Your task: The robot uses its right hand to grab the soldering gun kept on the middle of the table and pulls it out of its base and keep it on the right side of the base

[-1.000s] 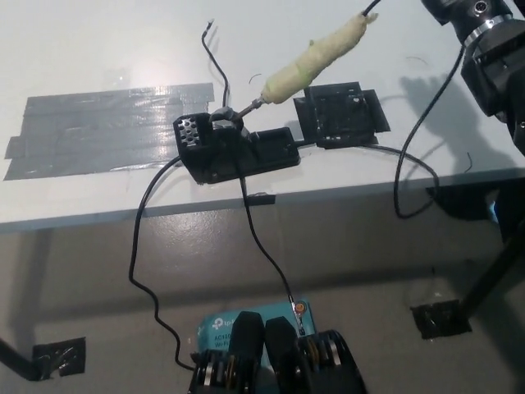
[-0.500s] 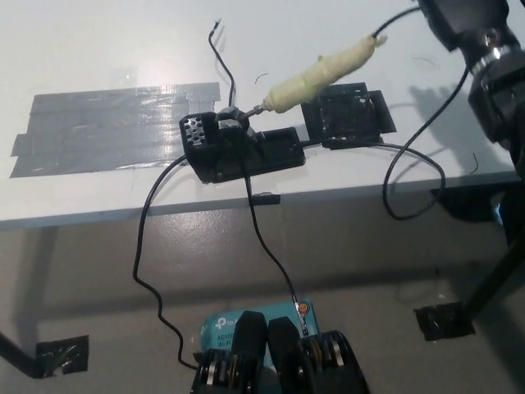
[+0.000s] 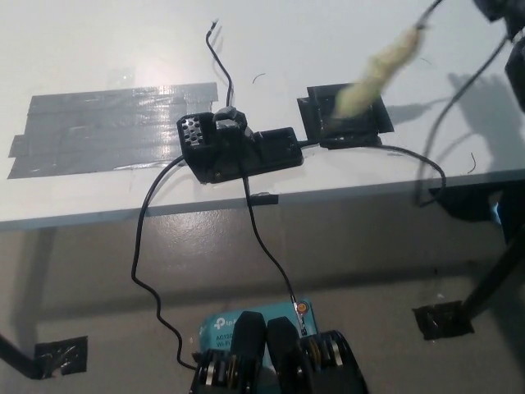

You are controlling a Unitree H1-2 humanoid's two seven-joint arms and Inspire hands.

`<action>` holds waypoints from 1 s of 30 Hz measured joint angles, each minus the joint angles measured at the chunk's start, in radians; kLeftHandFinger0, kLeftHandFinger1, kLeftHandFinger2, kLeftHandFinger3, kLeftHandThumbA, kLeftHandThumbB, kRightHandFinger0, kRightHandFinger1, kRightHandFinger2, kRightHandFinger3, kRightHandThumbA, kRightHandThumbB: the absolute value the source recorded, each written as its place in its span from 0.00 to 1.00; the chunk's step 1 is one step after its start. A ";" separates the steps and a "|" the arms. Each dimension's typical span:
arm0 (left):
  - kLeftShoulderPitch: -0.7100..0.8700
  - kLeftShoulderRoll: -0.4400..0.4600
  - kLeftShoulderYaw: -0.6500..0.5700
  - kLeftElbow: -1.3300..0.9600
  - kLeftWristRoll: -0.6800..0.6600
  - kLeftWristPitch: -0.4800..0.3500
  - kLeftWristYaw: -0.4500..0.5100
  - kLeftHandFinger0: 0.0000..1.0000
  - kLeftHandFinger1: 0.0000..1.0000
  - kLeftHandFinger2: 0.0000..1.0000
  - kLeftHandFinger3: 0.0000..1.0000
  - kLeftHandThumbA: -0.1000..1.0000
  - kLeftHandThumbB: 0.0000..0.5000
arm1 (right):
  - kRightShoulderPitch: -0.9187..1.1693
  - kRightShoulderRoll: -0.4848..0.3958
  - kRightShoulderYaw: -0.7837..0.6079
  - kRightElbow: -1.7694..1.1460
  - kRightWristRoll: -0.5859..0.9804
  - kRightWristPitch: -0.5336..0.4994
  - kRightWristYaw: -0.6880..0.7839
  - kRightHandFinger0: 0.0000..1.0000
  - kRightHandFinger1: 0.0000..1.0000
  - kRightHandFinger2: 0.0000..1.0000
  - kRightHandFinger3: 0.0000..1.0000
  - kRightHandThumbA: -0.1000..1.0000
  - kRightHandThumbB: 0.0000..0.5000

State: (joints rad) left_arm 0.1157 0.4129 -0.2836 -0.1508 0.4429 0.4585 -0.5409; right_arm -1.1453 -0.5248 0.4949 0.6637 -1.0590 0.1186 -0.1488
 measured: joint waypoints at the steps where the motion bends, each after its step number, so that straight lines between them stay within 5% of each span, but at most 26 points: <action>1: 0.001 0.000 0.000 -0.001 0.001 0.000 -0.002 0.91 0.96 1.00 1.00 0.80 0.39 | -0.013 0.000 -0.012 0.000 0.002 0.007 0.010 0.00 0.00 0.32 0.50 0.00 0.00; 12: 0.011 0.000 0.002 -0.001 0.001 0.000 -0.012 0.90 0.95 1.00 1.00 0.79 0.40 | -0.065 0.012 -0.061 -0.006 0.015 0.086 0.096 0.00 0.00 0.28 0.50 0.00 0.00; 17: 0.016 -0.003 0.002 -0.001 0.002 0.000 -0.012 0.89 0.96 1.00 1.00 0.77 0.40 | -0.030 0.017 -0.062 -0.024 0.017 0.110 0.120 0.00 0.00 0.13 0.28 0.00 0.08; 28: 0.018 -0.006 0.005 -0.004 0.001 0.000 -0.013 0.89 0.95 1.00 1.00 0.78 0.41 | -0.010 0.034 -0.063 -0.003 0.024 0.139 0.127 0.00 0.00 0.18 0.35 0.00 0.00; 29: 0.016 -0.006 0.004 -0.004 0.001 0.000 -0.013 0.91 0.97 1.00 1.00 0.77 0.41 | -0.009 0.039 -0.064 -0.002 0.026 0.142 0.130 0.00 0.00 0.19 0.31 0.00 0.08; 30: 0.015 -0.006 0.004 -0.004 0.002 0.000 -0.013 0.92 0.97 1.00 1.00 0.77 0.41 | -0.009 0.046 -0.064 -0.003 0.027 0.145 0.133 0.00 0.00 0.20 0.32 0.03 0.29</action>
State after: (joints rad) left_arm 0.1306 0.4065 -0.2792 -0.1547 0.4446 0.4586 -0.5538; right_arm -1.1546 -0.4790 0.4306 0.6609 -1.0317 0.2635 -0.0153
